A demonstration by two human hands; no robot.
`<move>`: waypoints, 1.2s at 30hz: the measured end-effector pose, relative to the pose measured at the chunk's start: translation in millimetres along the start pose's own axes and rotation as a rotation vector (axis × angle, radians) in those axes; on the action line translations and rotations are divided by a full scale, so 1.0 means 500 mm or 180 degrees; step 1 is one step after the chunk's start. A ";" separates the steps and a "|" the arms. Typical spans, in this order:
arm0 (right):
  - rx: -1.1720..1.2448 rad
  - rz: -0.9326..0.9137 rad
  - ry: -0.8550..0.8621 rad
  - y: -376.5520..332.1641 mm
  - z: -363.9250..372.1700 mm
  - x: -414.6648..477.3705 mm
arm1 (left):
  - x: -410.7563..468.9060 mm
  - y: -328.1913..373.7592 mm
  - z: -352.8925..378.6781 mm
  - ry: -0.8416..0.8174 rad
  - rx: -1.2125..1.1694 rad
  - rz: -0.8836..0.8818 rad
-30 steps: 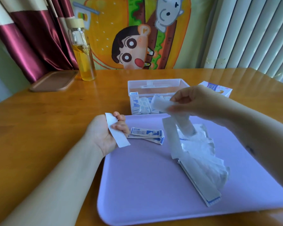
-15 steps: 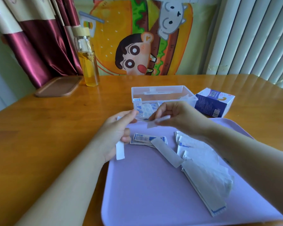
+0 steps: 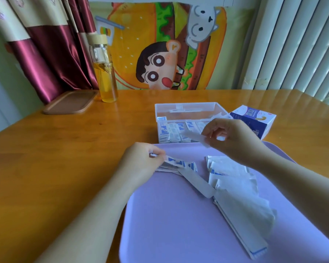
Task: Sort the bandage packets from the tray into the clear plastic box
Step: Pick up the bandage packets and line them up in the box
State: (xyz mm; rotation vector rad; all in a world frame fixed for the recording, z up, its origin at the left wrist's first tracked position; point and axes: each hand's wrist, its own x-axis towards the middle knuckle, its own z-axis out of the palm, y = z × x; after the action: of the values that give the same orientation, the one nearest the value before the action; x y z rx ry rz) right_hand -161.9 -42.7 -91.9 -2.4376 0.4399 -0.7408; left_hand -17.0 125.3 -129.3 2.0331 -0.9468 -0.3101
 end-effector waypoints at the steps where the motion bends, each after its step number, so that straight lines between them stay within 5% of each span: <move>1: 0.0026 0.0004 0.0201 -0.001 0.000 0.001 | -0.001 -0.001 0.006 -0.0055 0.0186 -0.0001; 4: -0.0252 -0.0115 0.0488 -0.018 0.029 0.002 | -0.004 0.002 0.014 -0.0056 0.0455 0.0027; 8: -0.0682 -0.0349 -0.0476 -0.028 0.094 -0.010 | -0.010 0.011 -0.008 0.0258 0.0499 -0.0002; 12: -0.0740 -0.0030 -0.0832 -0.040 0.073 -0.027 | -0.002 0.000 -0.041 0.0466 0.0382 -0.0136; 16: -0.1599 0.0204 -0.1603 -0.056 0.057 -0.049 | -0.002 0.006 -0.044 0.0459 0.0038 -0.0211; 25: -0.1127 0.0573 -0.2340 -0.064 0.039 -0.030 | -0.006 0.017 -0.037 0.0307 -0.0886 -0.0298; 31: -0.0533 0.0703 -0.1925 -0.085 -0.025 -0.041 | -0.001 0.032 -0.026 -0.0456 -0.3978 -0.1327; 36: -0.0080 0.0177 -0.0398 -0.119 0.017 -0.035 | -0.012 0.049 0.005 -0.0721 -0.4754 -0.1719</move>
State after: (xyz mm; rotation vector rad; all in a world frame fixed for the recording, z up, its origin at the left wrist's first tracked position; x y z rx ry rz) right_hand -162.4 16.0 -69.8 -2.4678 0.4682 -0.5591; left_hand -35.0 119.7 -112.3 0.7804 -0.0578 -1.1379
